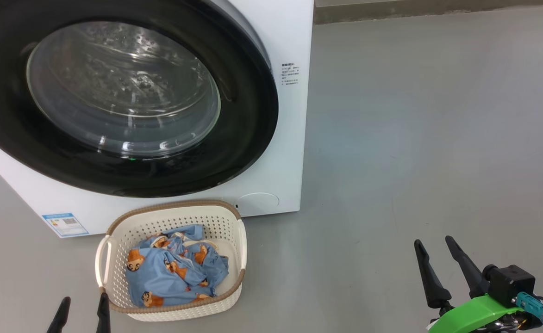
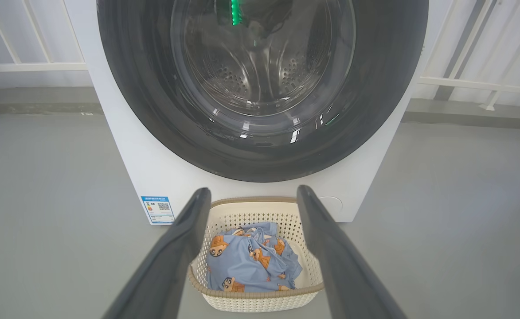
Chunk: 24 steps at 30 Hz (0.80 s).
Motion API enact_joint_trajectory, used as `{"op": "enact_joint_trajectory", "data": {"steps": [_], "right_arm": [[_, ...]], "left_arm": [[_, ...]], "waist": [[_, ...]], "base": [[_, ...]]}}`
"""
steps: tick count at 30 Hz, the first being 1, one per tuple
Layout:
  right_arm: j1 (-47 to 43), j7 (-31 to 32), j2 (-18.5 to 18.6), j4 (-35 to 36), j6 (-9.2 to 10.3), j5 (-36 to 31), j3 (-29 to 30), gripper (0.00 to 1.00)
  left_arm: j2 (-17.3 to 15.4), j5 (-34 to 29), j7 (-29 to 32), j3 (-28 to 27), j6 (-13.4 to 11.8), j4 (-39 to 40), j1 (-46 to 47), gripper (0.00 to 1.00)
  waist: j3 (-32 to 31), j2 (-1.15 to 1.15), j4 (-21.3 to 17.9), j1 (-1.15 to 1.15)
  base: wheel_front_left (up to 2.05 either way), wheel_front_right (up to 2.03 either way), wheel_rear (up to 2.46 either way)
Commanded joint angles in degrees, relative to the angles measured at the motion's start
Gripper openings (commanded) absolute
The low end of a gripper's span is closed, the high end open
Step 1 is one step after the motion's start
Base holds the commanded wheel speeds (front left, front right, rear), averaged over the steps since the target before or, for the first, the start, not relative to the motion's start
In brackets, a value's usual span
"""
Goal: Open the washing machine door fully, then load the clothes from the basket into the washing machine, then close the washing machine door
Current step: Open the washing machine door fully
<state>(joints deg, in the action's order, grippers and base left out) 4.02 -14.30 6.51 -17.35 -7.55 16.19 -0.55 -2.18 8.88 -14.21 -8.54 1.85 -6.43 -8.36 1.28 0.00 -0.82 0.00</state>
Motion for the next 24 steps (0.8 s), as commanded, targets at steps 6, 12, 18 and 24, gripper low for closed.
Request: {"op": "enact_joint_trajectory", "data": {"steps": [6,12,18,24], "right_arm": [[1.12,-0.7,0.25,1.57,0.06,0.11,-1.8,1.0],[1.08,-0.7,0.39,1.57,0.06,0.34,-2.02,1.0],[1.17,-0.7,0.76,1.49,0.06,0.95,-2.47,0.0],[1.27,-0.7,1.11,1.43,0.06,1.73,-3.16,0.0]], "left_arm": [[-0.7,0.59,-0.79,-2.22,0.55,0.92,1.08,1.0],[-0.7,0.91,-0.79,-2.59,0.94,0.29,1.34,1.0],[-0.7,1.08,-0.79,-2.94,1.36,-0.25,1.71,1.0],[-0.7,0.96,-0.79,-3.28,1.73,-0.54,1.96,1.0]], "waist": [[-0.09,0.0,0.04,0.0],[-0.08,0.0,0.12,0.0],[-0.01,0.0,0.24,0.0],[-0.01,0.0,0.29,0.0]], "base": [[0.0,0.0,0.0],[0.0,0.0,0.0],[0.0,0.0,0.0],[0.0,0.0,0.0]]}}
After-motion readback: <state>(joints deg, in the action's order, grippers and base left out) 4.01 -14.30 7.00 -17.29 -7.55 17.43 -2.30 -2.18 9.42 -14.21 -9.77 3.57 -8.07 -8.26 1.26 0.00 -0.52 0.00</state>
